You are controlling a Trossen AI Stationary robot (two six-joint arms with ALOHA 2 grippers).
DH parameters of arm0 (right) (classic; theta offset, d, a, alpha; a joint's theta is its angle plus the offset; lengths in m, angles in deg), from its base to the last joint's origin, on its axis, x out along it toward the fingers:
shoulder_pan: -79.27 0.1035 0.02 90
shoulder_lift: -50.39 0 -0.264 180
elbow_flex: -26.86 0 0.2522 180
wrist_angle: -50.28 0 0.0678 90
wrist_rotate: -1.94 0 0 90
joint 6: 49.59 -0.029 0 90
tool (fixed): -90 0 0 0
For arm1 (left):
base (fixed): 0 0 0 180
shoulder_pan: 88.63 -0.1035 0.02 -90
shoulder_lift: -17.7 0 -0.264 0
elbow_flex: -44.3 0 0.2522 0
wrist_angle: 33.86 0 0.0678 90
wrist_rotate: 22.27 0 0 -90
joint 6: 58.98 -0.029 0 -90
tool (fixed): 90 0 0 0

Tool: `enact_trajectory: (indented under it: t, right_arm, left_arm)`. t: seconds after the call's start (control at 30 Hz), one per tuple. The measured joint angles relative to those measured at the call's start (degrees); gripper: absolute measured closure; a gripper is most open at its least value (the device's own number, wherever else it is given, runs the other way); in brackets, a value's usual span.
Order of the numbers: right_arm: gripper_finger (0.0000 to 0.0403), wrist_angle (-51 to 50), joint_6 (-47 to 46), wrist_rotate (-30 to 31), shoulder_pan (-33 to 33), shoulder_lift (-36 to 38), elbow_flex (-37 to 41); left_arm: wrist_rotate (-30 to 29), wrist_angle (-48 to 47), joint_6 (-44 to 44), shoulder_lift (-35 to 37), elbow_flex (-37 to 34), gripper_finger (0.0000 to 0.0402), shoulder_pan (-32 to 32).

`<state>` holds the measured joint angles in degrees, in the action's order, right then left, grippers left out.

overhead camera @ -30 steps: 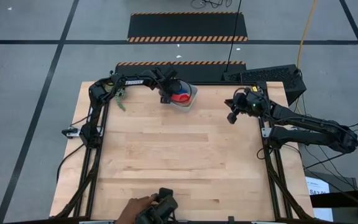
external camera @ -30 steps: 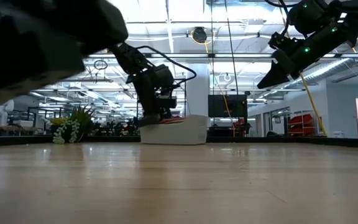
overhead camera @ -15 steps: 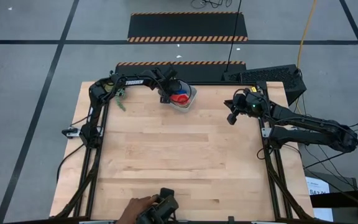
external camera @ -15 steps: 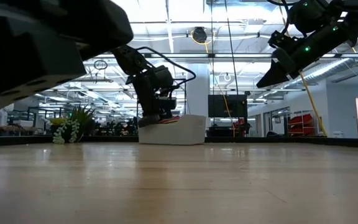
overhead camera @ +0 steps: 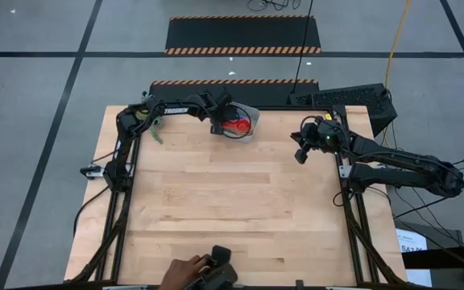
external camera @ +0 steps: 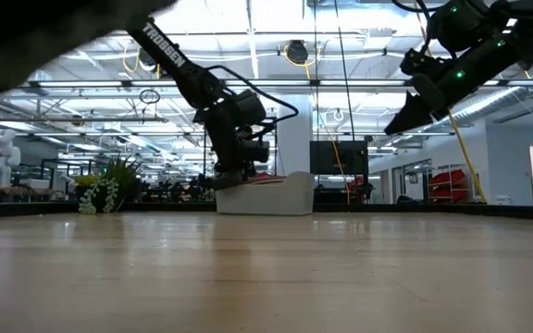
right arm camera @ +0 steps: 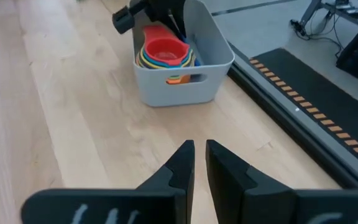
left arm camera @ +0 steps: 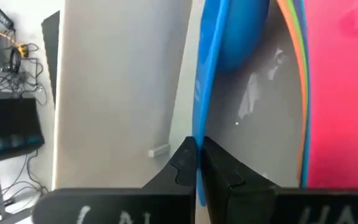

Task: Nest measuring cups in basket
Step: Stack the blue measuring cup into the red measuring cup in the gray bin

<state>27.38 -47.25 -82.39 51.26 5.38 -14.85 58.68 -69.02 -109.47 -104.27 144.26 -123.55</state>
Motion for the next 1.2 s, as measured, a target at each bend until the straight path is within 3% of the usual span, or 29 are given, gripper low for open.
enact_trajectory:
  t: [0.57, 0.9, 1.03, 1.2]
  right_arm:
    - [0.0369, -0.59, 1.84, 0.00, 0.00, 0.05, 0.00]
    - [0.0369, -0.57, 1.10, -0.04, 0.24, 0.12, 0.00]
    - [0.0369, -0.55, 1.10, -0.02, 1.43, 0.24, 0.00]
    - [0.0369, -0.77, 1.11, 0.02, 3.09, 0.58, 0.00]
  left_arm:
    - [-8.64, 1.75, 3.98, 4.87, 0.06, 0.0397, 2.41]
    - [-25.57, 4.28, 4.19, 8.33, 0.10, 0.0397, 7.79]
    - [-31.82, 4.94, 8.35, 8.70, -0.20, 0.0396, 11.29]
    - [-40.47, 16.88, 2.82, 8.68, -8.08, 0.0396, 17.33]
